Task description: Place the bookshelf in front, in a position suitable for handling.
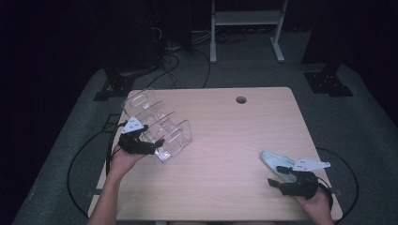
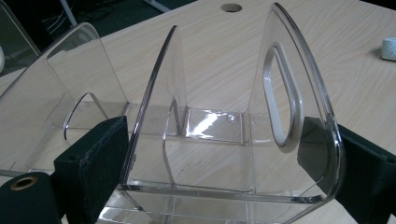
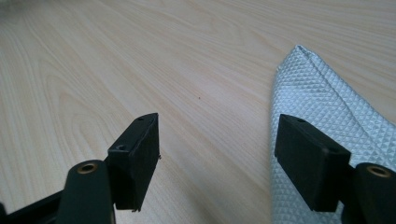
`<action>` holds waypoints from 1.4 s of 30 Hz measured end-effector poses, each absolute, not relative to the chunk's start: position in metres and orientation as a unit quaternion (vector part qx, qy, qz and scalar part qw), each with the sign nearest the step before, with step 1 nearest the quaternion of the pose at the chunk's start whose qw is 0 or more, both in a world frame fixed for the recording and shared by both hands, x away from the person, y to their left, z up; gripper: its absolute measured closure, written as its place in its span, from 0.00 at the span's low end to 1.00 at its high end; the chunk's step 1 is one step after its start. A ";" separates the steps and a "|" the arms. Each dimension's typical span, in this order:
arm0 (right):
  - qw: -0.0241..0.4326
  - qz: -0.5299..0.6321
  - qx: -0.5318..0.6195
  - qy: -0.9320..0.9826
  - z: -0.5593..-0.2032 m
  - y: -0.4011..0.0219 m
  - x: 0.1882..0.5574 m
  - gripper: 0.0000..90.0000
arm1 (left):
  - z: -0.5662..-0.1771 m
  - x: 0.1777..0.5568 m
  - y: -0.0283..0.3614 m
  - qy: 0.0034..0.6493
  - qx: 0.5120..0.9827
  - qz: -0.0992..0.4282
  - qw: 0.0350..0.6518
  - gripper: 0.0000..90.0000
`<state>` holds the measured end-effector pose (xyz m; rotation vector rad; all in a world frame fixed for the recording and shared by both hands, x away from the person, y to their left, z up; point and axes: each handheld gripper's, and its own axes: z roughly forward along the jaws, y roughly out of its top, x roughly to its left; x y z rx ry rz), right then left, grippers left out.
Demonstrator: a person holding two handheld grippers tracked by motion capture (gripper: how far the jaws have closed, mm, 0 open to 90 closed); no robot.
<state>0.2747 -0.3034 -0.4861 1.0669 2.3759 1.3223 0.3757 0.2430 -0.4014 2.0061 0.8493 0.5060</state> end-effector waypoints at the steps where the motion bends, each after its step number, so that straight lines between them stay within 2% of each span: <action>1: 0.110 0.450 0.363 0.808 -0.486 -0.303 0.275 0.34 | -0.401 0.376 0.243 0.342 0.807 0.203 0.437 0.09; 42: 0.113 0.454 0.363 0.806 -0.485 -0.305 0.274 0.34 | -0.401 0.352 0.195 0.319 0.820 0.183 0.438 0.08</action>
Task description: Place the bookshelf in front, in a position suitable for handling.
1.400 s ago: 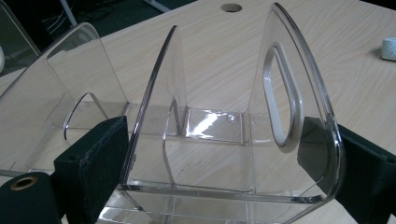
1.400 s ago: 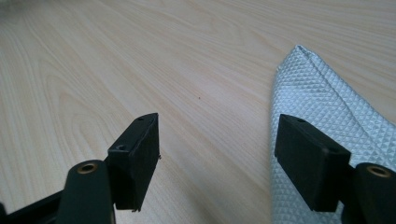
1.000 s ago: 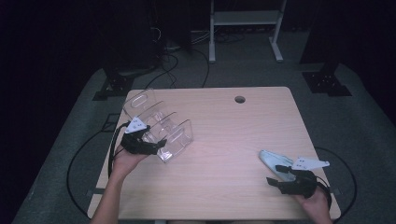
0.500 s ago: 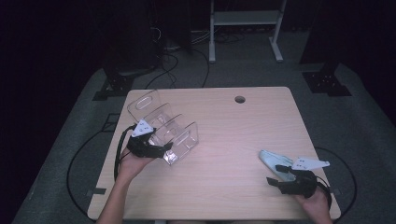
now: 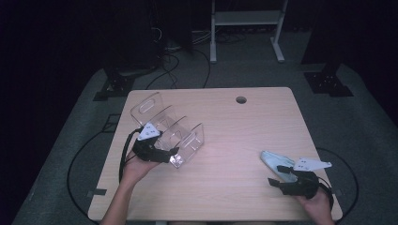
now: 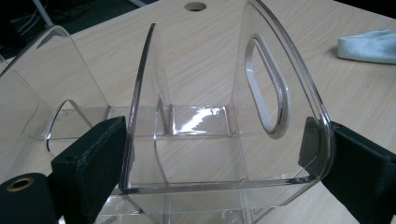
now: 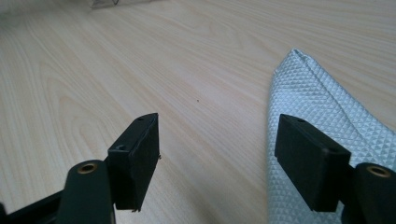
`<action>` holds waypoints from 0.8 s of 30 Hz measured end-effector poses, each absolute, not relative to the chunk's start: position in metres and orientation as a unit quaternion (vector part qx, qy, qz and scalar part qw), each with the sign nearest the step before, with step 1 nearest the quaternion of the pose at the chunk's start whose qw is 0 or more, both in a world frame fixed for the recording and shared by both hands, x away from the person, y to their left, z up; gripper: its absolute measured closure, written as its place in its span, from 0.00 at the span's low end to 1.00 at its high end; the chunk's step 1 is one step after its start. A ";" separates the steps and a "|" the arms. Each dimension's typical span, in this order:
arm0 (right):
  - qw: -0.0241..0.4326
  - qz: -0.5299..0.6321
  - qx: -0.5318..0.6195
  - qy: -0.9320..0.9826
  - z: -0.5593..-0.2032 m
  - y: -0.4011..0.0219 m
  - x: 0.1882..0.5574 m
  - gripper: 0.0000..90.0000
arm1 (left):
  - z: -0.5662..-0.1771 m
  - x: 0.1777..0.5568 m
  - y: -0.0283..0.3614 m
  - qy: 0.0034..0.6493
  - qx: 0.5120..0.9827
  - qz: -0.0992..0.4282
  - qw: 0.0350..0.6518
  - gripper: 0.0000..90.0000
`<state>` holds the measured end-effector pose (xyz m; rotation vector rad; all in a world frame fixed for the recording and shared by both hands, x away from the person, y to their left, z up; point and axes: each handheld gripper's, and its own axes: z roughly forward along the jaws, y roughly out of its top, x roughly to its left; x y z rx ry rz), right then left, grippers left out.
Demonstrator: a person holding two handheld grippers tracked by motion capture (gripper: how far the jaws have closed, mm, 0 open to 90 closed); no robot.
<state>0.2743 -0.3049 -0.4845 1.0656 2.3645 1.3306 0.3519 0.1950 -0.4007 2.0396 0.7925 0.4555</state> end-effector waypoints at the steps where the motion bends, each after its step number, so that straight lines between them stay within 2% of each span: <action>1: 0.113 0.455 0.364 0.805 -0.484 -0.305 0.274 0.34 | -0.401 0.352 0.194 0.318 0.820 0.182 0.439 0.08; 24: 0.117 0.463 0.372 0.796 -0.482 -0.306 0.274 0.34 | -0.399 0.337 0.165 0.295 0.832 0.144 0.446 0.05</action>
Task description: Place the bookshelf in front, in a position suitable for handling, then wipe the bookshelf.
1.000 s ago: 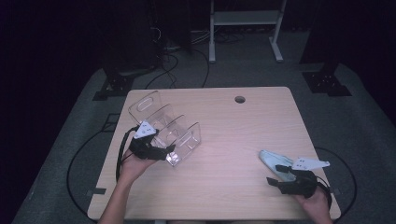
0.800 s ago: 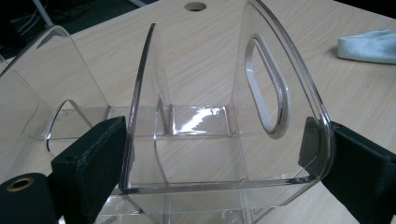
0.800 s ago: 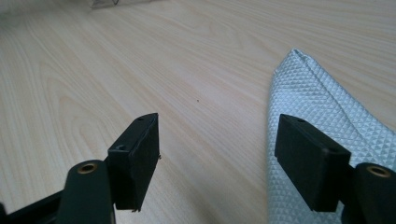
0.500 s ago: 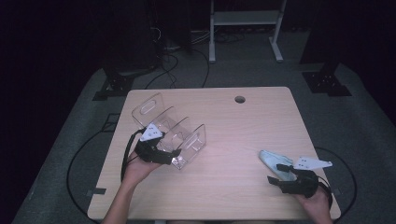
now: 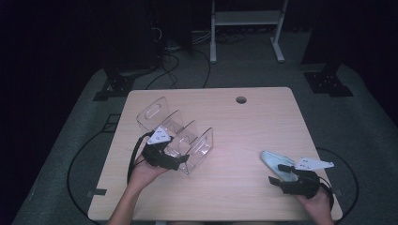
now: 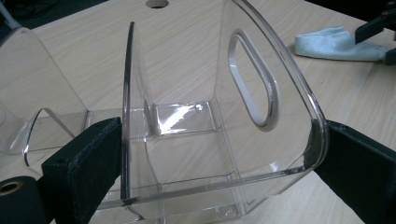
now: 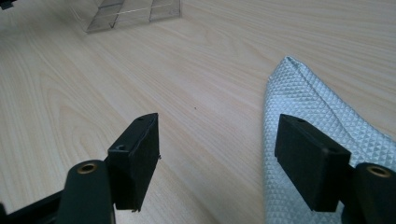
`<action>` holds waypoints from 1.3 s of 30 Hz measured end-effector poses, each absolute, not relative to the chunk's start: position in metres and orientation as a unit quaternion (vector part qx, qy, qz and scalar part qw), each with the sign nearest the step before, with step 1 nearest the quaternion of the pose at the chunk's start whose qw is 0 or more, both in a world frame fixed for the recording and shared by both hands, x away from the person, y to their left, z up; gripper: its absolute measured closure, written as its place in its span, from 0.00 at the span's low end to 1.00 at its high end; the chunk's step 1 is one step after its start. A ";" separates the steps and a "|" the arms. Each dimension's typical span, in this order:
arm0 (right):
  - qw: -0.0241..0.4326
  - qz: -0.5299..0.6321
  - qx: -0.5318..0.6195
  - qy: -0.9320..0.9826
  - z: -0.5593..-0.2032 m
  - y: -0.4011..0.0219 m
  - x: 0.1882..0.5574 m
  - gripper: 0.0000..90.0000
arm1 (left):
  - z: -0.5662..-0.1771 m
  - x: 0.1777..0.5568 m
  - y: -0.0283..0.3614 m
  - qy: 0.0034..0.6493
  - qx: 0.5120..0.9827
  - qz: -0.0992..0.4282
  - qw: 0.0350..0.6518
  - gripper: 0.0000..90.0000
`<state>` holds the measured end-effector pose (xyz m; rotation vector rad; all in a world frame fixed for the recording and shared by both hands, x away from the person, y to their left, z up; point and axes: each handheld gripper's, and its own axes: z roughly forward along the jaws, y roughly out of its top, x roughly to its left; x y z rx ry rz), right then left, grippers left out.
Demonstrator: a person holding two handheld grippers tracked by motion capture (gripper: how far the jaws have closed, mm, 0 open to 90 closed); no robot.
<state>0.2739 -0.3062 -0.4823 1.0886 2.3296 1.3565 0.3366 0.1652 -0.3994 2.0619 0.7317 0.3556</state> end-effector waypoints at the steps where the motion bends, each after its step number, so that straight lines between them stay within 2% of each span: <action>1: 0.117 0.464 0.372 0.796 -0.482 -0.306 0.274 0.34 | -0.399 0.336 0.164 0.293 0.834 0.144 0.446 0.05; 25: 0.112 0.472 0.378 0.789 -0.483 -0.308 0.275 0.33 | -0.402 0.335 0.154 0.284 0.834 0.126 0.455 0.03; 39: 0.110 0.475 0.377 0.787 -0.483 -0.310 0.275 0.33 | -0.402 0.331 0.128 0.270 0.842 0.114 0.452 0.00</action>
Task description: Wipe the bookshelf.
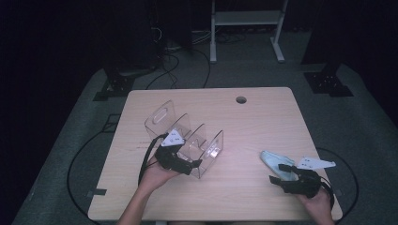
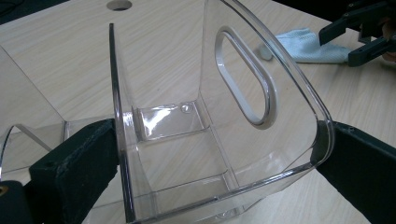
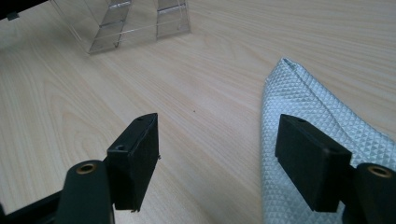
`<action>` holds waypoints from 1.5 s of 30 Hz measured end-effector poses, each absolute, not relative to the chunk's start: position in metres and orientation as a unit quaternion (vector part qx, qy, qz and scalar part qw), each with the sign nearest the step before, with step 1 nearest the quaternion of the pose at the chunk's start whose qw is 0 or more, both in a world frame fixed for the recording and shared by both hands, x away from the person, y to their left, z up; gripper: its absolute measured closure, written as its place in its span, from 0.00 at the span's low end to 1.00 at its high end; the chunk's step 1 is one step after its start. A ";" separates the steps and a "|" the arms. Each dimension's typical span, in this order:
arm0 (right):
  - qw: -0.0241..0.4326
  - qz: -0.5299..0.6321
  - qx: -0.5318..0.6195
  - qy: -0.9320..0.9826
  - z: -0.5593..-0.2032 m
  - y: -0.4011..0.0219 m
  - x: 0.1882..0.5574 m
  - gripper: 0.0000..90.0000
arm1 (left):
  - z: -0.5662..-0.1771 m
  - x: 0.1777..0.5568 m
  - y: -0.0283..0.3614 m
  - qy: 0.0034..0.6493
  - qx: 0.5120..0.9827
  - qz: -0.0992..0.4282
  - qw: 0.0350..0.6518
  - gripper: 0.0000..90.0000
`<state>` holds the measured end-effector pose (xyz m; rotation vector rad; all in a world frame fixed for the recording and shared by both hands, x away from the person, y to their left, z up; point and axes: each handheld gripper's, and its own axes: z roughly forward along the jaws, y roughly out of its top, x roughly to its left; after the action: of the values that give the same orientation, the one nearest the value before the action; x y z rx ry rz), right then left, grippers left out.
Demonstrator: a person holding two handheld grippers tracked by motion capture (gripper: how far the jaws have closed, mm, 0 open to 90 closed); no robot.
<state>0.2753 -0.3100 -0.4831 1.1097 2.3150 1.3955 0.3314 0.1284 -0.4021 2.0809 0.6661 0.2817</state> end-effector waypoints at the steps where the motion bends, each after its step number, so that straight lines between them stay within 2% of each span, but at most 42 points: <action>1: 0.110 0.475 0.377 0.787 -0.483 -0.310 0.275 0.33 | -0.402 0.330 0.125 0.267 0.843 0.114 0.452 0.00; 8: 0.106 0.475 0.376 0.789 -0.484 -0.309 0.275 0.33 | -0.402 0.325 0.111 0.256 0.846 0.108 0.455 0.00; 15: 0.109 0.475 0.377 0.788 -0.484 -0.309 0.275 0.33 | -0.398 0.322 0.114 0.250 0.849 0.110 0.452 0.00; 26: 0.115 0.476 0.381 0.784 -0.484 -0.312 0.275 0.33 | -0.379 0.308 0.154 0.262 0.820 0.144 0.489 0.00; 33: 0.122 0.479 0.384 0.780 -0.484 -0.313 0.275 0.32 | -0.403 0.305 0.189 0.299 0.808 0.151 0.484 0.00; 45: 0.137 0.485 0.395 0.768 -0.484 -0.317 0.274 0.31 | -0.442 0.319 0.190 0.325 0.813 0.153 0.459 0.00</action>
<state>0.2745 -0.3172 -0.4837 1.1441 2.2215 1.4035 0.3185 0.1902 -0.4416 2.0013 0.8009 0.3766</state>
